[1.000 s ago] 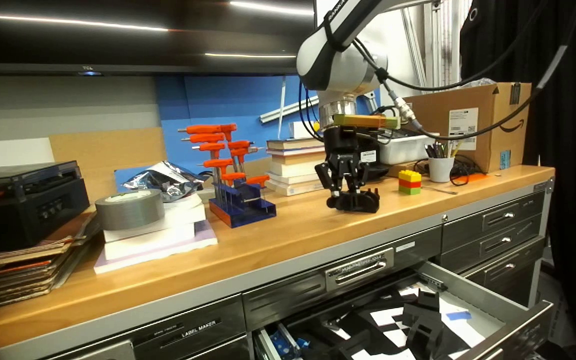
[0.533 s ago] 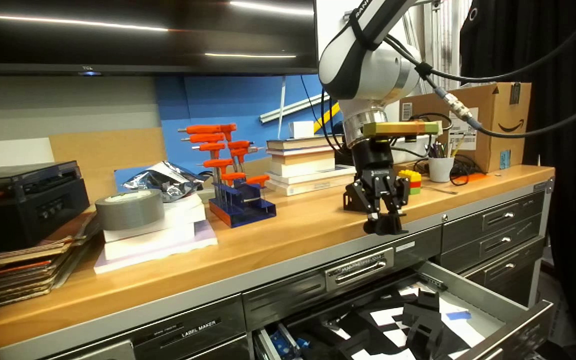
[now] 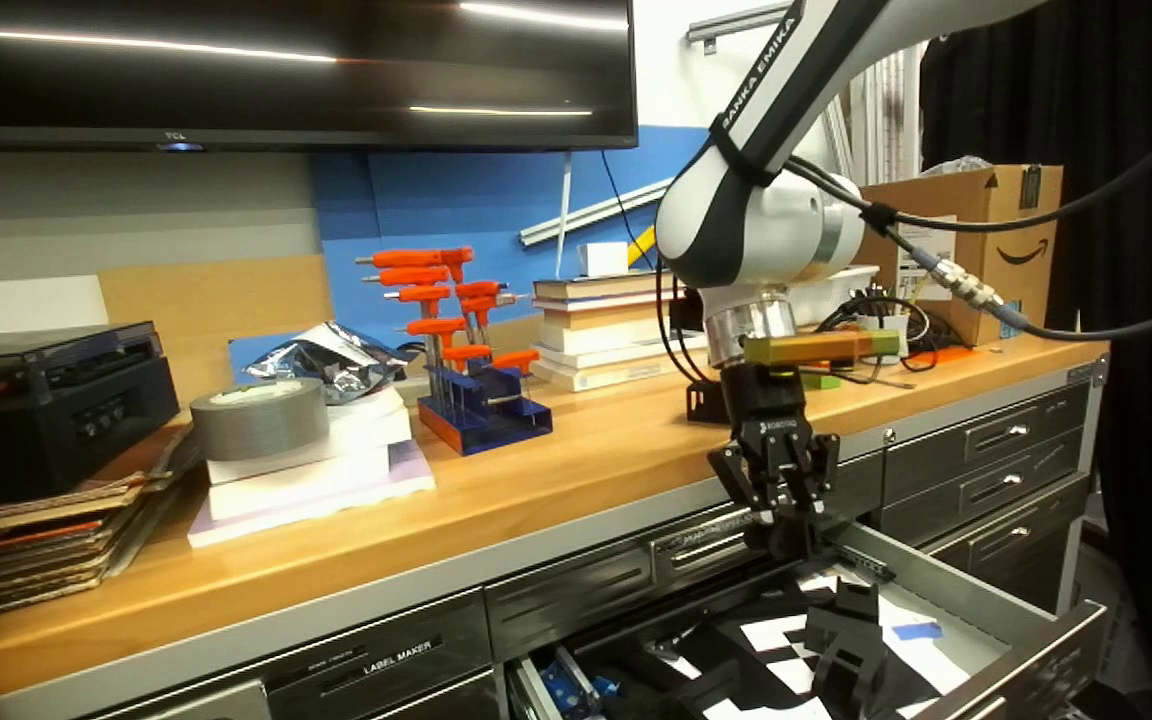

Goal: Pick up the black objects from the base top and put them in the open drawer and then close the drawer

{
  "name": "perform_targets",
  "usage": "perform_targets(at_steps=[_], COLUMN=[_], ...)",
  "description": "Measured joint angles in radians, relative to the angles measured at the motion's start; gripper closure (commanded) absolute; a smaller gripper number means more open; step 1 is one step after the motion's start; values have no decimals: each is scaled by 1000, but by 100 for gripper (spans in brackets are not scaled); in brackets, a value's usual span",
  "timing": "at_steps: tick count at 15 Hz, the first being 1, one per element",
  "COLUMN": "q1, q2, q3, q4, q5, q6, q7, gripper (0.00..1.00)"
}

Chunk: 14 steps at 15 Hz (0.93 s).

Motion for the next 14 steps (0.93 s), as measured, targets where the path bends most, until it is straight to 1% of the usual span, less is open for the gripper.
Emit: perform_targets(at_steps=[9,11,14], q1=[0,0,0], q2=[78,89,104], q3=[2,6,15], q4=[-164,-192,-220], q5=[35,54,66], q6=[419,491,561], q7=[-20,-37,-54], gripper=[74,74,74])
